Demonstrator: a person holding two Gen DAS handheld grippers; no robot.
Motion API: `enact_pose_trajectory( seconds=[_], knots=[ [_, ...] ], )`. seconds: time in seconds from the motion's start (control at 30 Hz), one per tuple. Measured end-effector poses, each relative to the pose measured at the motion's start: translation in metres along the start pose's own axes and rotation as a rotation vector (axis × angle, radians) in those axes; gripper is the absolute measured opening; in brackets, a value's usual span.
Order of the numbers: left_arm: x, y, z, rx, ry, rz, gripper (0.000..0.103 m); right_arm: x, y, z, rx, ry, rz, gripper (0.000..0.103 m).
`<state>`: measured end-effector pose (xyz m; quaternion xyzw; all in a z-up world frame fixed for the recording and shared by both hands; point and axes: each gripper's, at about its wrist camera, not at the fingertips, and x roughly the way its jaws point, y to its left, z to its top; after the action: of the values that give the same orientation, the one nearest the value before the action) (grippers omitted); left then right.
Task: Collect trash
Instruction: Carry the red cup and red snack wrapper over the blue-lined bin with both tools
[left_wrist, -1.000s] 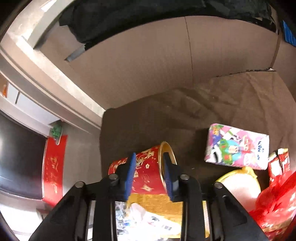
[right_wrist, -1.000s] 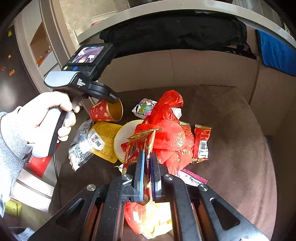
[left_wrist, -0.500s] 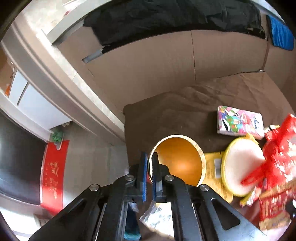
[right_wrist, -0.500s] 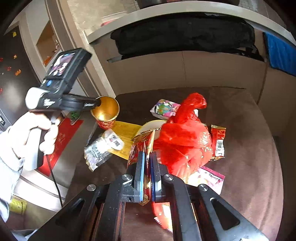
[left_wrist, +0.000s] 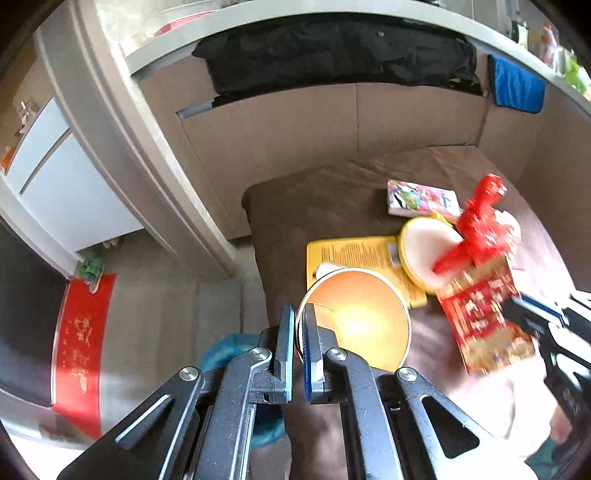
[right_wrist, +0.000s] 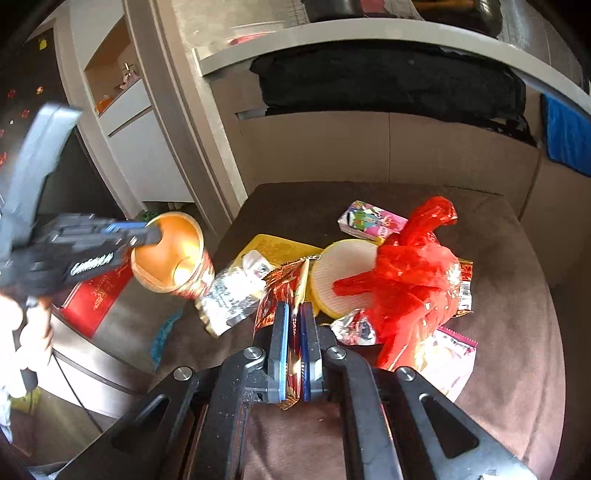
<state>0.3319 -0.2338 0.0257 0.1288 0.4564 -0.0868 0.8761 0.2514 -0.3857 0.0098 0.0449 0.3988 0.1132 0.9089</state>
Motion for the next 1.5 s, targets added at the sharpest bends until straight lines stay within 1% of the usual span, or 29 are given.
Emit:
enact_pose_trajectory(
  seconds=[0.17, 0.37, 0.47, 0.6, 0.77, 0.83, 0.9, 1.03, 1.13, 1.17, 1.23, 1.27, 1.4, 1.5],
  knots=[
    [-0.033, 0.023, -0.032, -0.034, -0.049, -0.021, 0.004, -0.014, 0.031, -0.003, -0.038, -0.031, -0.017, 0.005],
    [-0.063, 0.062, -0.074, -0.105, -0.086, -0.082, 0.004, -0.027, 0.075, -0.01, -0.078, -0.064, -0.016, 0.005],
    [-0.074, 0.084, -0.094, -0.135, -0.112, -0.076, 0.004, -0.03, 0.098, -0.015, -0.098, -0.067, -0.014, 0.005],
    [-0.083, 0.127, -0.125, -0.22, -0.117, -0.082, 0.004, -0.024, 0.136, -0.017, -0.142, -0.044, -0.003, 0.005],
    [-0.078, 0.188, -0.162, -0.344, -0.118, -0.059, 0.004, -0.008, 0.184, -0.008, -0.197, -0.019, 0.024, 0.005],
    [-0.065, 0.209, -0.177, -0.389, -0.105, -0.051, 0.004, 0.007, 0.21, -0.003, -0.236, 0.006, 0.029, 0.005],
    [-0.048, 0.225, -0.19, -0.423, -0.082, -0.065, 0.004, 0.025, 0.229, 0.0, -0.267, 0.039, 0.031, 0.005],
    [0.004, 0.25, -0.213, -0.503, -0.001, -0.112, 0.004, 0.075, 0.263, -0.002, -0.326, 0.124, 0.011, 0.005],
    [0.049, 0.264, -0.224, -0.547, 0.074, -0.134, 0.004, 0.125, 0.28, -0.008, -0.351, 0.218, -0.001, 0.005],
    [0.064, 0.266, -0.228, -0.554, 0.103, -0.139, 0.004, 0.136, 0.283, -0.009, -0.356, 0.241, -0.004, 0.005],
    [0.093, 0.267, -0.232, -0.56, 0.153, -0.147, 0.004, 0.175, 0.289, -0.016, -0.366, 0.317, -0.016, 0.005],
    [0.109, 0.267, -0.234, -0.562, 0.182, -0.153, 0.004, 0.188, 0.289, -0.017, -0.367, 0.34, -0.021, 0.005],
    [0.16, 0.266, -0.244, -0.585, 0.285, -0.17, 0.004, 0.253, 0.286, -0.03, -0.365, 0.478, -0.042, 0.005],
    [0.187, 0.261, -0.249, -0.597, 0.34, -0.173, 0.004, 0.282, 0.281, -0.04, -0.353, 0.546, -0.057, 0.005]
  ],
)
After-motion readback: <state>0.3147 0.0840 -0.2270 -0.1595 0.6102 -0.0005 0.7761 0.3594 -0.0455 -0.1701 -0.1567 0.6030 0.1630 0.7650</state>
